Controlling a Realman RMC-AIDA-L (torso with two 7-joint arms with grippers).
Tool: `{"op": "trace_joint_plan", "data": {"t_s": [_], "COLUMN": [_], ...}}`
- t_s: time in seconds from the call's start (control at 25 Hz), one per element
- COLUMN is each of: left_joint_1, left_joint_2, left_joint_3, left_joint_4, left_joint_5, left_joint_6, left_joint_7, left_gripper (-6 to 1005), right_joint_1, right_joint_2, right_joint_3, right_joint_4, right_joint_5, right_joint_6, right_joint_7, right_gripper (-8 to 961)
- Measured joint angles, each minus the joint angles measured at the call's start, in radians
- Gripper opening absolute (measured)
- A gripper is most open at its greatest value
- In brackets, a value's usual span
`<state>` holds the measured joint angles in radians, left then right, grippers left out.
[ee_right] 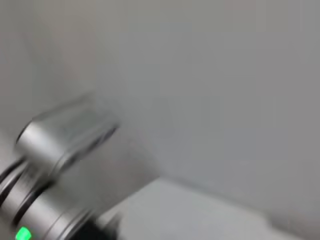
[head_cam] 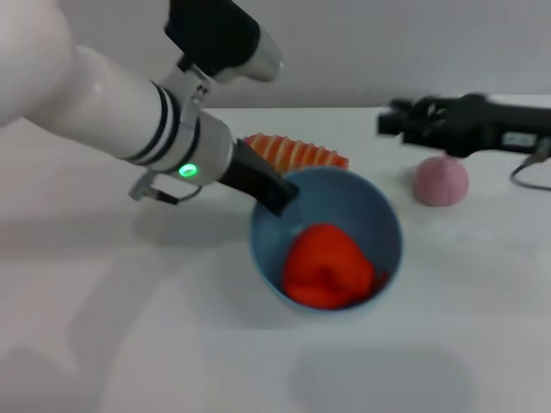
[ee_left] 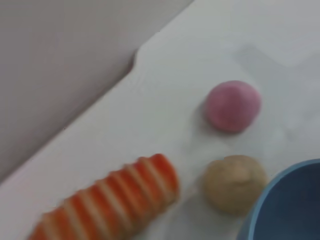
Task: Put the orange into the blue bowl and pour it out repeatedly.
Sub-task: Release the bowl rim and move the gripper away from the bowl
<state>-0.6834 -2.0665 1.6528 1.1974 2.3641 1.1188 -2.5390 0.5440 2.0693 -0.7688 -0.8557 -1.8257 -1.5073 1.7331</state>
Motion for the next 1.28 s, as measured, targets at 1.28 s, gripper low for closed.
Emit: {"op": "trace_joint_plan", "data": {"t_s": [1.28], "left_joint_1": [0.010], "left_joint_2": [-0.001], "left_joint_3": [0.185], "left_joint_4": [-0.089], "left_joint_5": [-0.040], "left_joint_6": [-0.138], "left_joint_7": [-0.051], "left_gripper": [64], "right_joint_1": [-0.135], "right_joint_2": [-0.002], "right_joint_3": [0.087], "right_joint_4": [0.104], "right_joint_5": [0.214], "right_joint_6": [0.059], "right_joint_7": [-0.199], "right_gripper": [542]}}
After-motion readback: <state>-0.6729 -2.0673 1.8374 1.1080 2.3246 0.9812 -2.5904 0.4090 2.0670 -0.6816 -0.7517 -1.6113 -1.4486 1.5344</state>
